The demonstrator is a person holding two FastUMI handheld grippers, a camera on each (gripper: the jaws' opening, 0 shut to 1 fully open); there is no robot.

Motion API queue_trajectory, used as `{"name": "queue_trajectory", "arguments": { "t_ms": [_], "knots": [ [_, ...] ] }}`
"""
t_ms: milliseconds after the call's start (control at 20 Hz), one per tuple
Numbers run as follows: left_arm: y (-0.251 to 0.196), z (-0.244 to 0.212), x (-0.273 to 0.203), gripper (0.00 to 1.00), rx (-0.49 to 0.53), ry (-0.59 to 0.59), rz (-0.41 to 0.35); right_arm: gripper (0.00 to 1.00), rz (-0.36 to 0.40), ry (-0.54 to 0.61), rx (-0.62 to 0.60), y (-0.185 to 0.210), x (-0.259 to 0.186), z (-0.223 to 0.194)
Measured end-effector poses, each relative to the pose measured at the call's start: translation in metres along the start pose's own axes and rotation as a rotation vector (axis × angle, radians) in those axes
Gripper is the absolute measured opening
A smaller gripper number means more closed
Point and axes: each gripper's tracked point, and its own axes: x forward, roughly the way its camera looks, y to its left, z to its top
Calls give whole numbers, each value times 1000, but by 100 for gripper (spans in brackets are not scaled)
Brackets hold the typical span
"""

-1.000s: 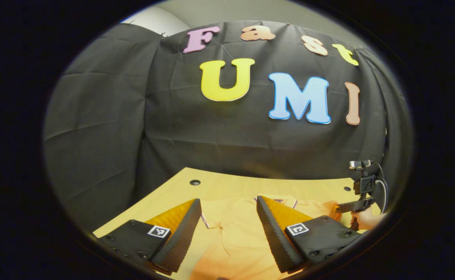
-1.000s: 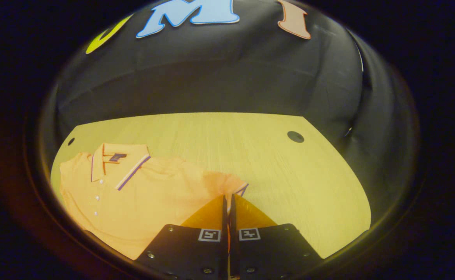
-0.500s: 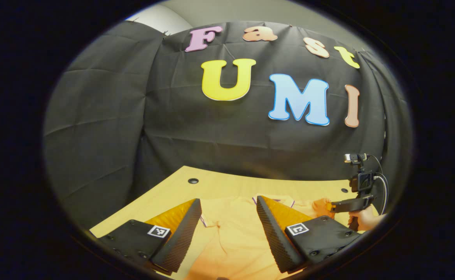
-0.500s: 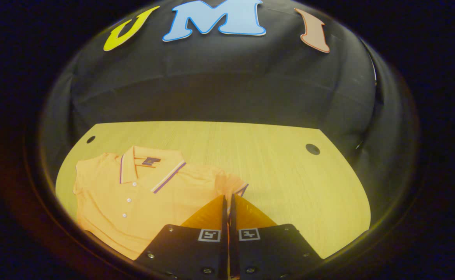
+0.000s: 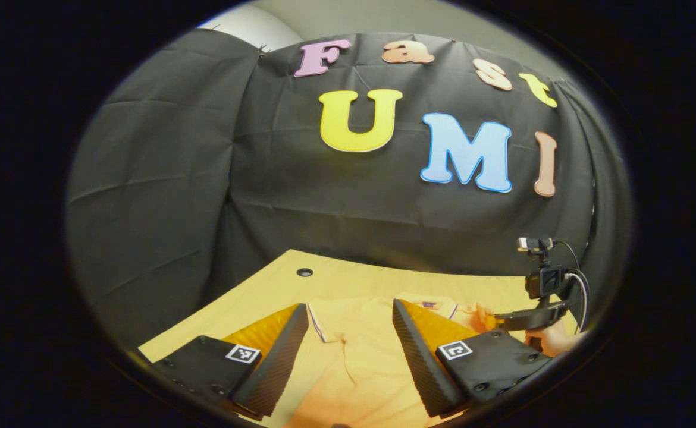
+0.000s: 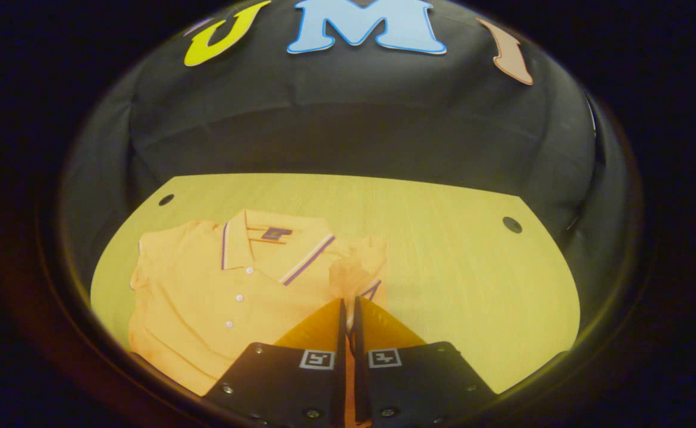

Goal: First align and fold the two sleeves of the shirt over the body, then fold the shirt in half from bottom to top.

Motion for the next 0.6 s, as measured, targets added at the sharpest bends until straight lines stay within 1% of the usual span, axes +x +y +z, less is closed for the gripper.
{"name": "queue_trajectory", "arguments": {
  "t_ms": [50,100,150,200,250,300,350,400,450,550,600],
  "knots": [
    [1,0,-1,93,0,-1,3,6,12,10,-1,5,0,-2],
    [2,0,-1,94,-1,-1,4,9,21,18,-1,9,4,-6],
    [3,0,-2,94,-1,-1,7,9,35,25,-1,13,5,-8],
    [4,-1,-2,94,-1,-2,9,15,39,32,-3,15,5,-10],
    [5,-1,-4,94,-1,-1,12,15,50,33,-7,18,4,-9],
    [6,-2,-4,93,-1,-2,15,22,53,31,-12,21,4,-11],
    [7,-3,-4,93,-3,-1,16,22,56,28,-16,22,2,-9],
    [8,-4,-4,93,-5,0,17,30,61,24,-21,25,1,-9],
    [8,-5,-4,93,-6,2,18,34,63,20,-24,26,-1,-8],
    [10,-6,-2,93,-9,3,21,35,78,14,-27,31,-6,-6],
    [10,-7,-1,93,-10,3,20,54,85,12,-27,31,-8,-7]
  ]
}}
